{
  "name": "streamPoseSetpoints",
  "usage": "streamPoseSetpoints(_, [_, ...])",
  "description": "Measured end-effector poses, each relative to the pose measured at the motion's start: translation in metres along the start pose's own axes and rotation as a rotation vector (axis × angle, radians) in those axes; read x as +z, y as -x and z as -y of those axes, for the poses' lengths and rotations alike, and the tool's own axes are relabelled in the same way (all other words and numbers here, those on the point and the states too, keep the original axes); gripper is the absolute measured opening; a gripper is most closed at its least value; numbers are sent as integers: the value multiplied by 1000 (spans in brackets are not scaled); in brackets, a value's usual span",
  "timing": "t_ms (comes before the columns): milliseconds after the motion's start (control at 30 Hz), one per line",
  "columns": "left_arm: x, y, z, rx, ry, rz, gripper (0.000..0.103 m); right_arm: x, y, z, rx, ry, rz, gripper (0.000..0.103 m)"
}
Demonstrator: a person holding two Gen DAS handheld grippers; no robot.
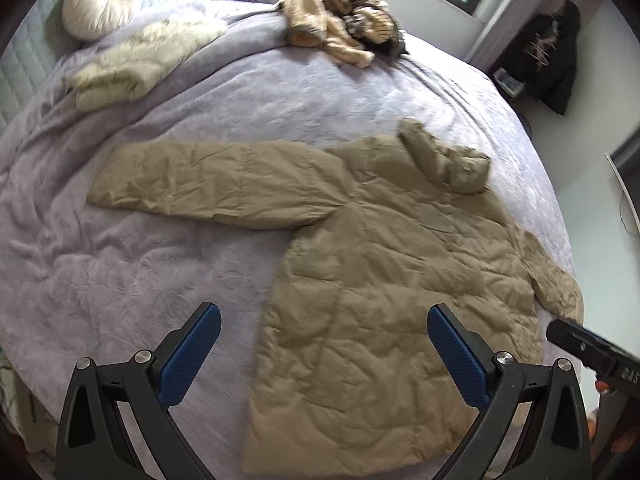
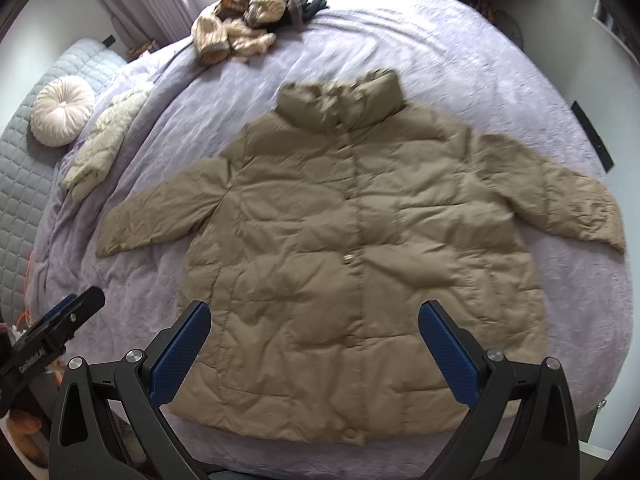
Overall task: Fold large clothes
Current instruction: 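Reach the left tool to the jacket sleeve cuff and grasp it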
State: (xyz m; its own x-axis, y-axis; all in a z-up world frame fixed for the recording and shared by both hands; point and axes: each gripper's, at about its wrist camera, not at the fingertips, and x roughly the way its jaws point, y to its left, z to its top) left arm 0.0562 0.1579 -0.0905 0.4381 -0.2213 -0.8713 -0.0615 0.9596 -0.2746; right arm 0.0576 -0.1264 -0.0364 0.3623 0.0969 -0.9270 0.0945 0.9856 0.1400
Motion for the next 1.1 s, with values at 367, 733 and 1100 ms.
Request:
streamPoseSetpoints(367, [51,-117,-142,-167,278,39,103,6,-96,-79,91,77,-167,103])
streamPoseSetpoints(733, [101,-192,-225,-215,468,136,103,4,-167,-102,71,130,-193,103])
streamPoseSetpoints(1100, [97,-158,-264,-20,566,204,103,40,-200,-120,80,152,-120,103])
